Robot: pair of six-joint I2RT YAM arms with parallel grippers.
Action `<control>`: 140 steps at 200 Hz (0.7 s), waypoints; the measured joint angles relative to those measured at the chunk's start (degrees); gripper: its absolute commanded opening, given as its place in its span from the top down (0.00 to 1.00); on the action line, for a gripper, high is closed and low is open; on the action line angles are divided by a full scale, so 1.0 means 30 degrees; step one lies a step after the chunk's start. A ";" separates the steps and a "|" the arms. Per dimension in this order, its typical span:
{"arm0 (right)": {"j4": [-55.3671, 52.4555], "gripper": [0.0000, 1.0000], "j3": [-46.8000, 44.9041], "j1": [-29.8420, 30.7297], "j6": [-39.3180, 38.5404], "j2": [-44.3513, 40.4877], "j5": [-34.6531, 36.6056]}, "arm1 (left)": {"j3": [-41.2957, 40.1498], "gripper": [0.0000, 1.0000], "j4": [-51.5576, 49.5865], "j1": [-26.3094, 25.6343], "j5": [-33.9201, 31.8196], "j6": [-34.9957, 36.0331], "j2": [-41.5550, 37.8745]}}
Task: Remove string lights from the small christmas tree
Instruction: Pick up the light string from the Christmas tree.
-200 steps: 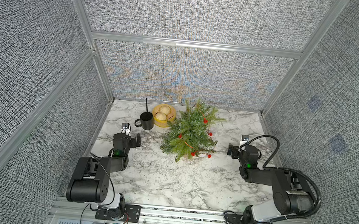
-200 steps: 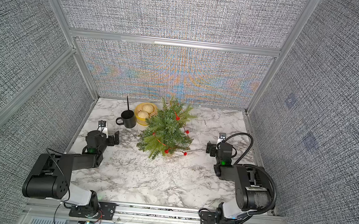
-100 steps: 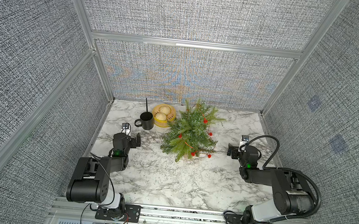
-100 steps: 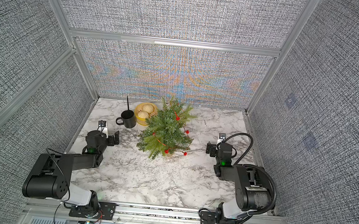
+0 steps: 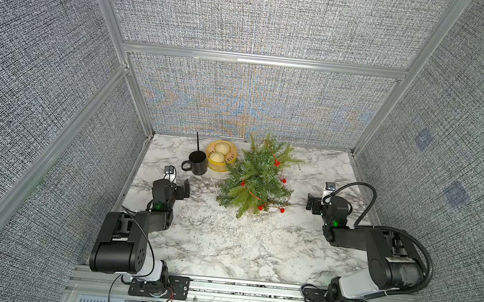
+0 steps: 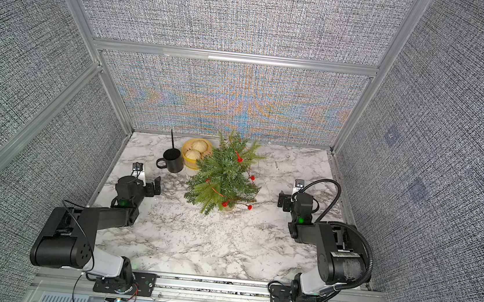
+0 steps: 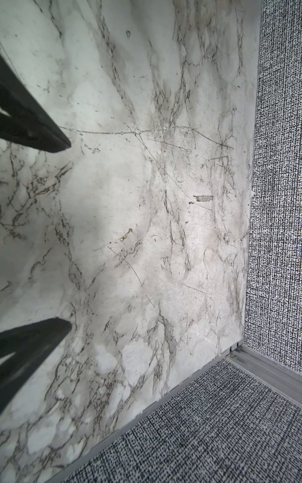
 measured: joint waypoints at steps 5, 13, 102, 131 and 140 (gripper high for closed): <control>0.0000 0.01 0.0000 0.0000 0.0007 0.0000 0.0000 | 0.0000 0.01 0.0007 0.0000 0.0000 0.0000 0.0000; 0.0000 0.01 0.0000 0.0000 0.0007 0.0000 0.0000 | 0.0000 0.01 0.0007 0.0000 0.0000 0.0000 0.0000; 0.0211 0.01 -0.0809 0.0117 0.0007 -0.1275 0.0284 | -0.0430 0.01 -0.0758 -0.0044 -0.0124 0.0073 -0.2171; -0.1355 0.01 -0.0364 0.0124 0.0211 -0.3716 0.1078 | 0.0189 0.01 -0.2470 -0.0051 -0.1231 -0.0291 -0.5217; -0.2368 0.01 0.0168 0.0131 0.0342 -0.4335 0.1115 | 0.0495 0.01 -0.3133 -0.0051 -0.1268 -0.0474 -0.5843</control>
